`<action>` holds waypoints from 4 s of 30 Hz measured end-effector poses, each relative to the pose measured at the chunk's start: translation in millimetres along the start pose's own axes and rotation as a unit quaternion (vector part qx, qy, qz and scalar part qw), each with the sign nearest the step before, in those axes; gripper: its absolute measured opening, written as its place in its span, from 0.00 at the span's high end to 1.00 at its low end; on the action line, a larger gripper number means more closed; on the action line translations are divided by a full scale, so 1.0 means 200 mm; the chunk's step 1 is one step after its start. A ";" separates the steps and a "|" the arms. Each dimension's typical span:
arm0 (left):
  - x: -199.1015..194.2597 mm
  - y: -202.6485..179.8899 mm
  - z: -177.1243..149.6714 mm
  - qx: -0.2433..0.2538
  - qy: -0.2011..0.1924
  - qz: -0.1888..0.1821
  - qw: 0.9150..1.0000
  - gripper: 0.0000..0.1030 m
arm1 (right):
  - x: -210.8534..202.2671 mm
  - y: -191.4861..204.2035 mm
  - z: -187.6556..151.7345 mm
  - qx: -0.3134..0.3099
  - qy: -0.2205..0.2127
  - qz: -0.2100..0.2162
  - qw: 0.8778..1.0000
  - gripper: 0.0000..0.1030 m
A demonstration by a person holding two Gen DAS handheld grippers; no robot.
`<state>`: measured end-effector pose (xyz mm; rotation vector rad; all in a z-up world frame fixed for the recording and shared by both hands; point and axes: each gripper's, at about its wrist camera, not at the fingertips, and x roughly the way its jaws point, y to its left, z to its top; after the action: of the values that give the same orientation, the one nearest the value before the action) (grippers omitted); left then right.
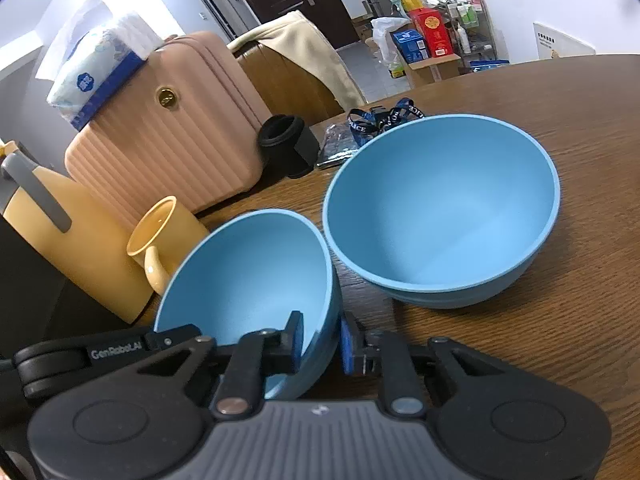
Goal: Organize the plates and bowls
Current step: 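Close the left gripper on the bowl rim while the right gripper also closes on it, then lift the second blue bowl with both grippers and carry it toward the placed bowl, then lower the held blue bowl into the placed blue bowl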
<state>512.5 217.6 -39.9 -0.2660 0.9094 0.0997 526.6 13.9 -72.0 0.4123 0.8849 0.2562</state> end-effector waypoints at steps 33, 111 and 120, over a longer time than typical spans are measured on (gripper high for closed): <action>-0.27 -0.02 -0.07 -0.006 -0.042 0.022 0.999 0.89 | -0.22 0.08 -0.03 0.001 -0.028 0.009 1.000 0.89; -0.77 -1.48 -0.90 0.151 -0.004 -0.037 0.988 0.89 | -1.55 -1.21 -0.31 0.126 -0.104 -0.050 0.985 0.89; -0.66 -1.53 -0.93 0.156 0.015 -0.029 0.987 0.89 | -1.47 -1.30 -0.30 0.133 -0.086 -0.059 0.986 0.89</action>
<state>350.4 -123.5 12.4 -0.0021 0.9327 -0.1005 312.3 -315.1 -19.1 0.6183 0.7719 -0.0079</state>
